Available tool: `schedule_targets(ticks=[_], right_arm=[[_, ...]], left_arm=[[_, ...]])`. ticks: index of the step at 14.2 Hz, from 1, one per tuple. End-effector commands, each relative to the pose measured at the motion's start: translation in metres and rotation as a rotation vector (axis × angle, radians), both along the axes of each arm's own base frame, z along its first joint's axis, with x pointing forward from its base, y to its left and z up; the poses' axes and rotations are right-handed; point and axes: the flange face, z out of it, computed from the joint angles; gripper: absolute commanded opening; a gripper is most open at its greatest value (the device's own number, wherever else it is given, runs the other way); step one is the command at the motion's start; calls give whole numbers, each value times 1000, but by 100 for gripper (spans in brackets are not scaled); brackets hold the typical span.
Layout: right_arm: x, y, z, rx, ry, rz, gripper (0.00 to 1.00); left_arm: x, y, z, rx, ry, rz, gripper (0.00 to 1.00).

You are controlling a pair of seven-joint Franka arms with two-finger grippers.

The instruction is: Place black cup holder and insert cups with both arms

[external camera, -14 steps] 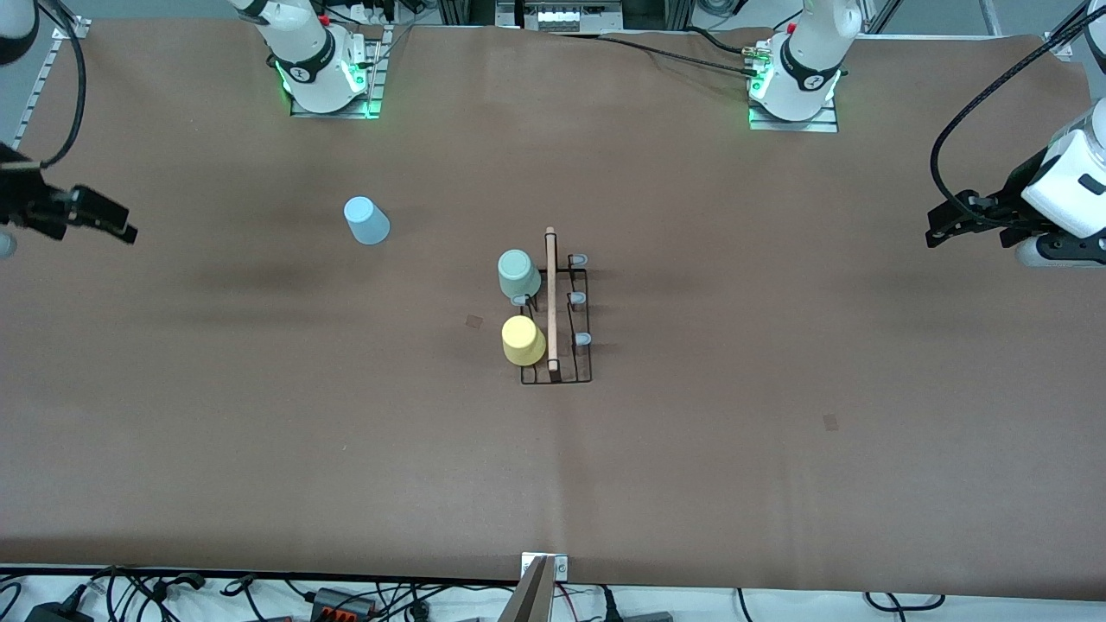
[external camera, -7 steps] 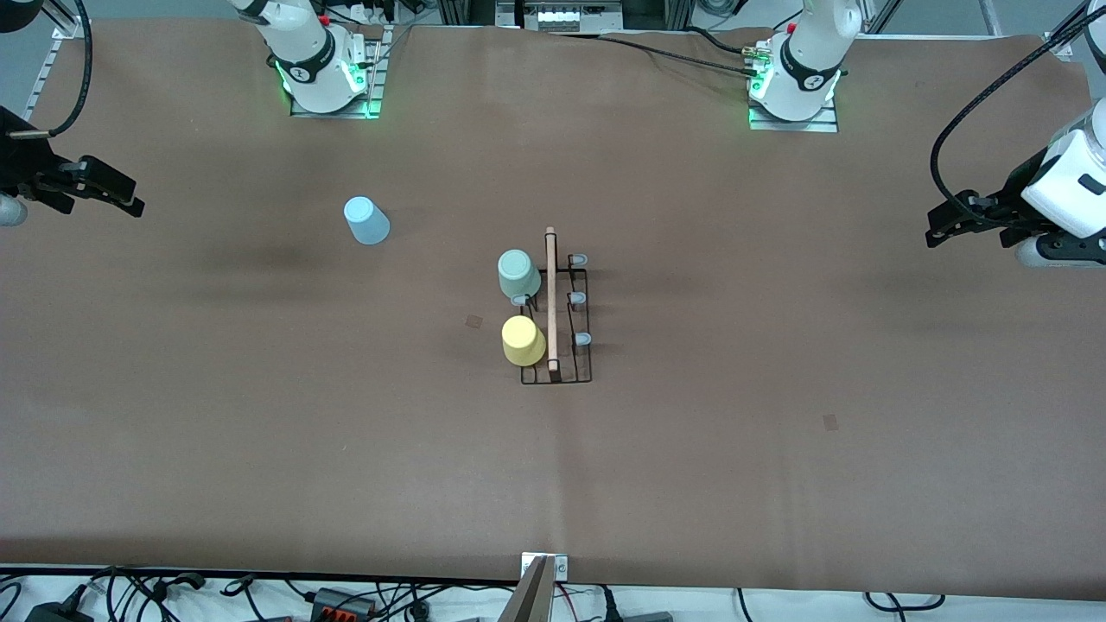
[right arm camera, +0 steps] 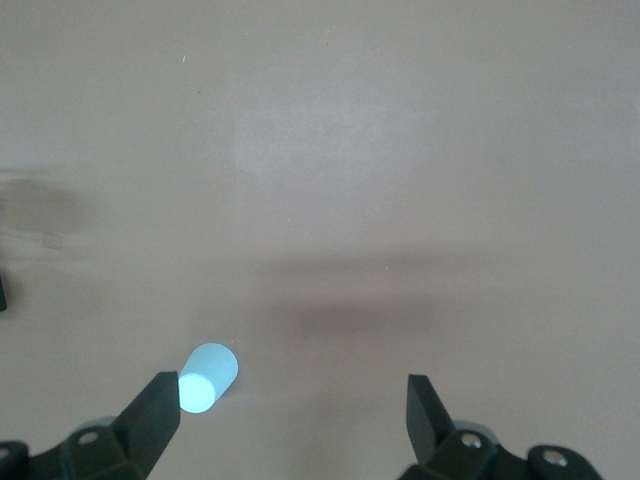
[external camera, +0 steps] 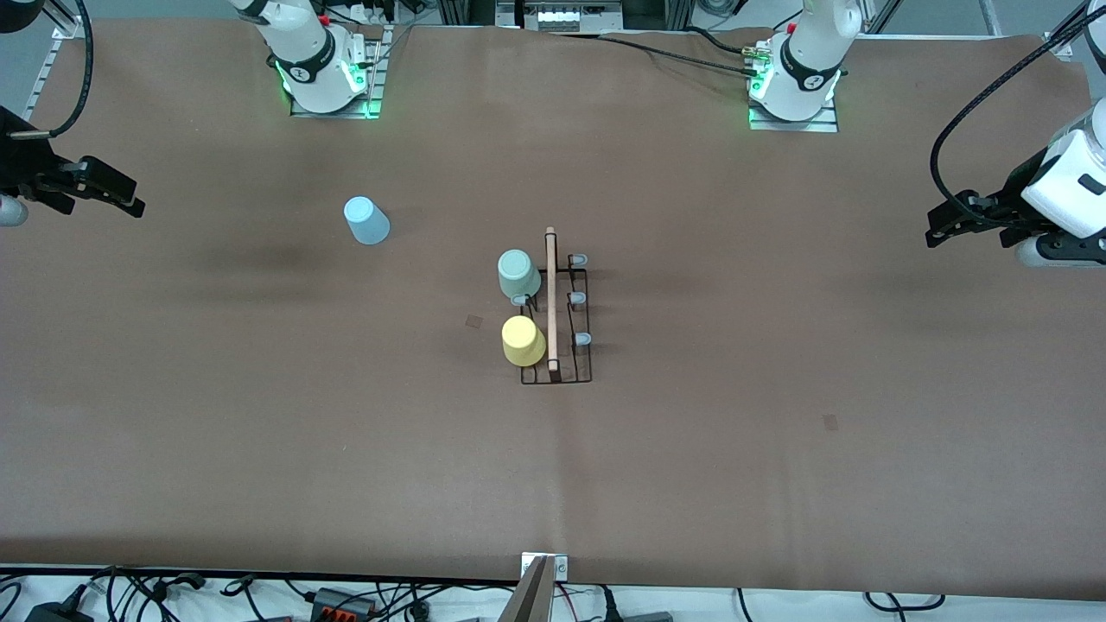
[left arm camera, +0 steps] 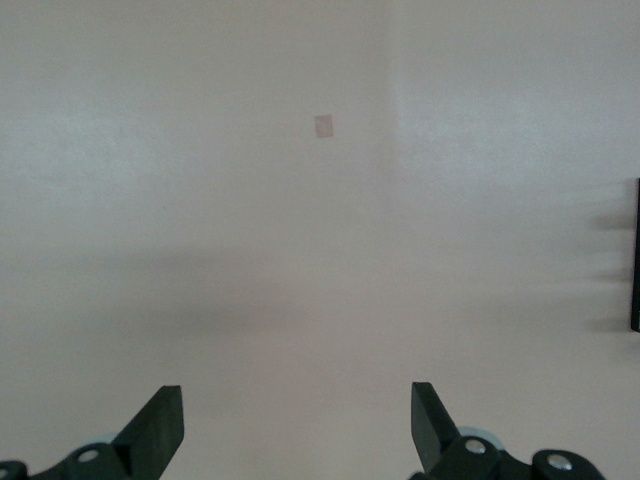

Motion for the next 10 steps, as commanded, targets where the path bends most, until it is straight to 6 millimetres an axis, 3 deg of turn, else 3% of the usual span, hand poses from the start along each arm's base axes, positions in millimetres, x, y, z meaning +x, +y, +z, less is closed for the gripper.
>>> schedule_targets(ticks=[1,10], right_arm=[[-2,2,5,-15,-17,15,100],[-1,10,7,-19,-16,28,100]], left_arm=[[3,0,5,-7,0,-20,100],[2,-1,6,-7,-2,-22,100]])
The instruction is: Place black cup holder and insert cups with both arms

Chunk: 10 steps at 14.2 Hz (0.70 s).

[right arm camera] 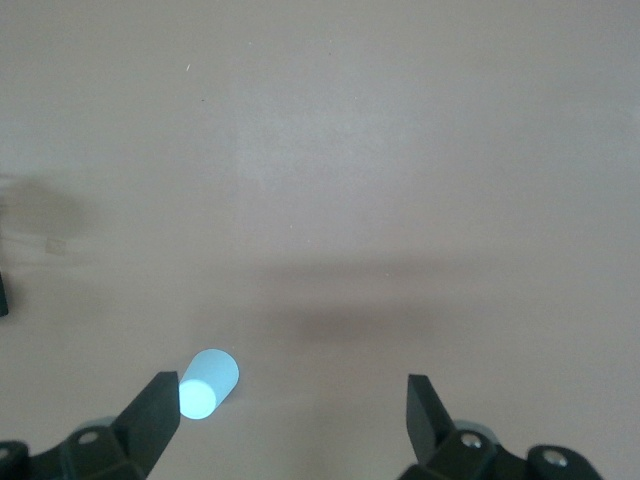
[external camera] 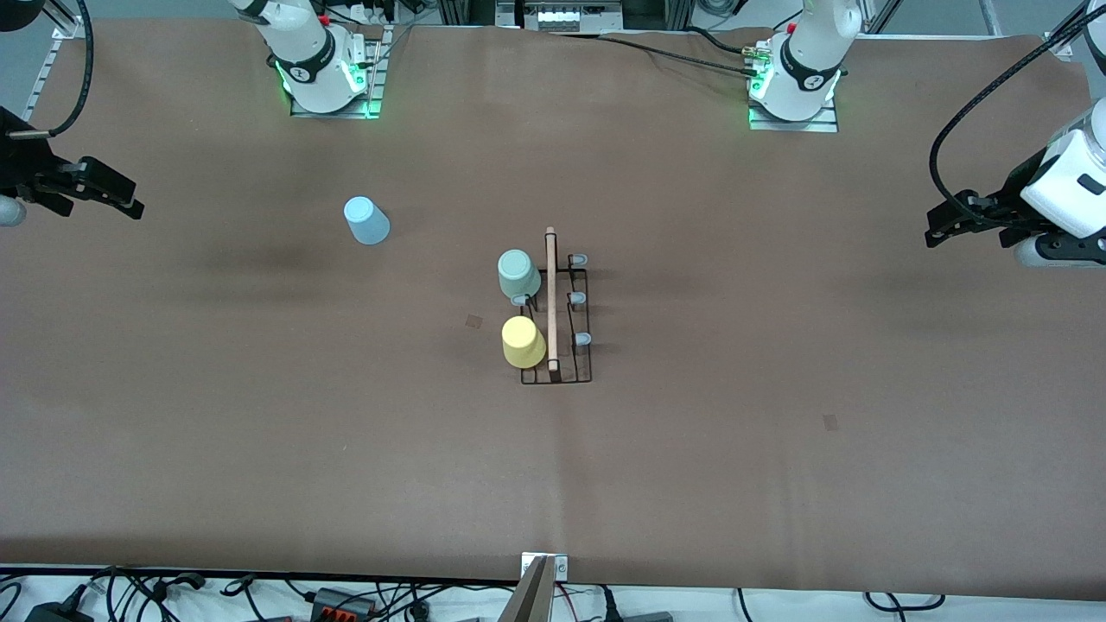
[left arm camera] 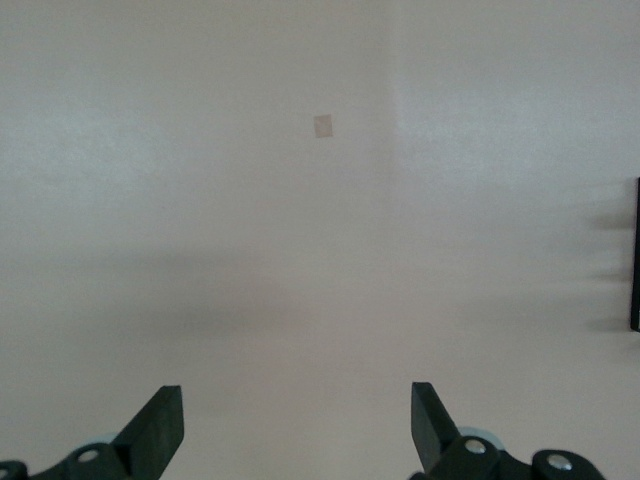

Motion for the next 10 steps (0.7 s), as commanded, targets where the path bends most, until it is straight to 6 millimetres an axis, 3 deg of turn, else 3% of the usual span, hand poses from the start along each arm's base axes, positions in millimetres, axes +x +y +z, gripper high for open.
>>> schedule_targets(ticks=[1,7,10], right_arm=[[-2,6,4,-17,-1,20,100],[-2,-3,5,-16,-6,2,100],[-4,2,7,-15,-3,11,100]], left_arm=[[3,0,5,-7,0,-21,100],[3,0,5,-7,0,-21,100],[3,0,5,-7,0,-21,100]])
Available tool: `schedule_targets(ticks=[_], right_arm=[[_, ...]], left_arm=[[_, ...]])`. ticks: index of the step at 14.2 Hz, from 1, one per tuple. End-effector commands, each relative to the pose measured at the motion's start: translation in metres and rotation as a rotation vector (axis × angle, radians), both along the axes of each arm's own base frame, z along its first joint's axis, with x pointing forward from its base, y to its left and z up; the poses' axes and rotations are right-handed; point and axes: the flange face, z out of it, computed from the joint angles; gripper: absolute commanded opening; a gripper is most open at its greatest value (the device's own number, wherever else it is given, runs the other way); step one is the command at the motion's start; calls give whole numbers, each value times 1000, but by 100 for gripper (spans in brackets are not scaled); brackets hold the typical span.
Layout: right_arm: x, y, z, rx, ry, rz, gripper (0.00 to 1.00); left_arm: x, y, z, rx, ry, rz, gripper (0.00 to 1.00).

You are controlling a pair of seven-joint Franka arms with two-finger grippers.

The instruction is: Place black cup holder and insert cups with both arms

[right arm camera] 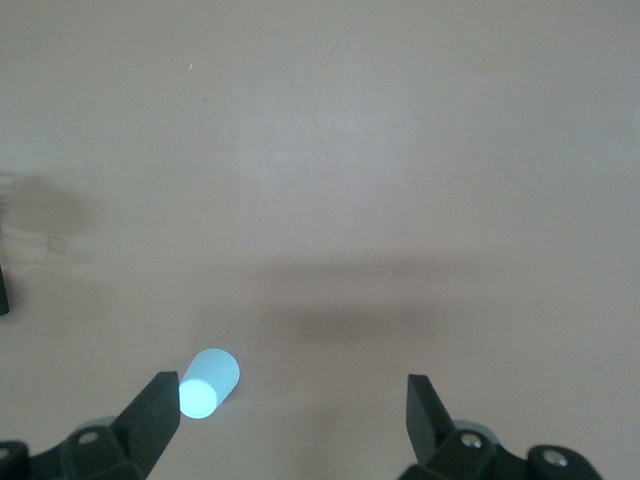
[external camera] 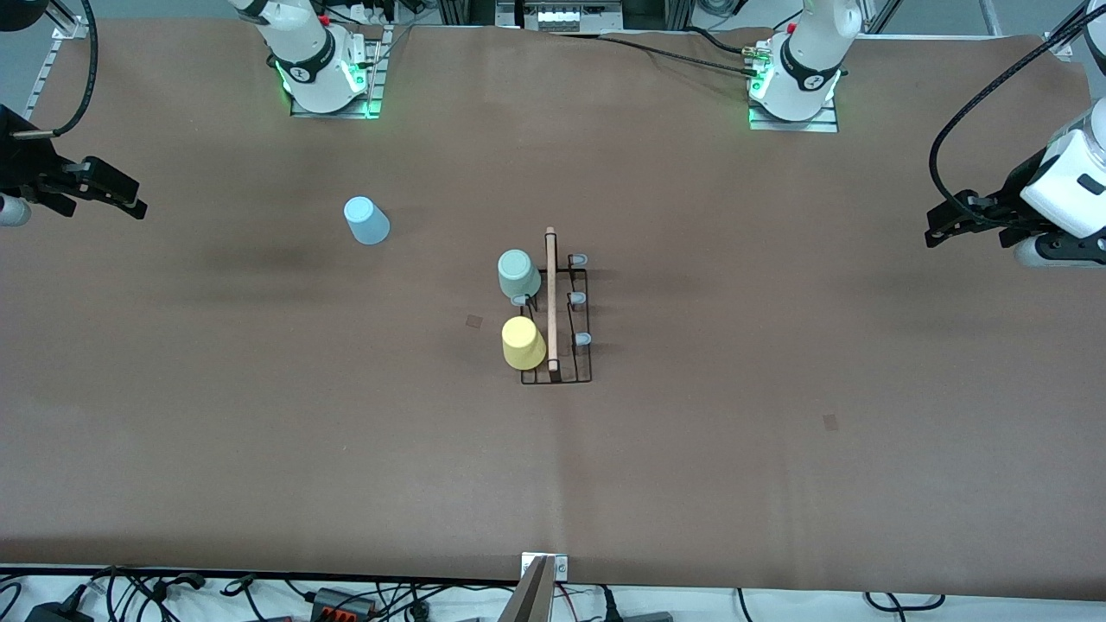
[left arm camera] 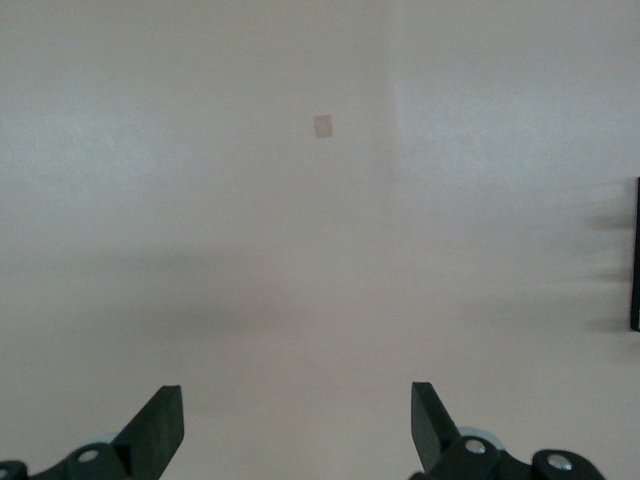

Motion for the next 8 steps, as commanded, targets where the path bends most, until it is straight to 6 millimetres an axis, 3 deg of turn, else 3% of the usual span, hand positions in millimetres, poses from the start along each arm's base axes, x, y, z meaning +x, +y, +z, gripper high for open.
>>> schedule_targets(ticks=[1,8], right_arm=[[-5,1,7,-14,2,9,100],[-7,0,7,-13,8,7,100]], left_arm=[[3,0,6,-7,-2,-20,100],[3,0,6,-7,-2,-20,100]])
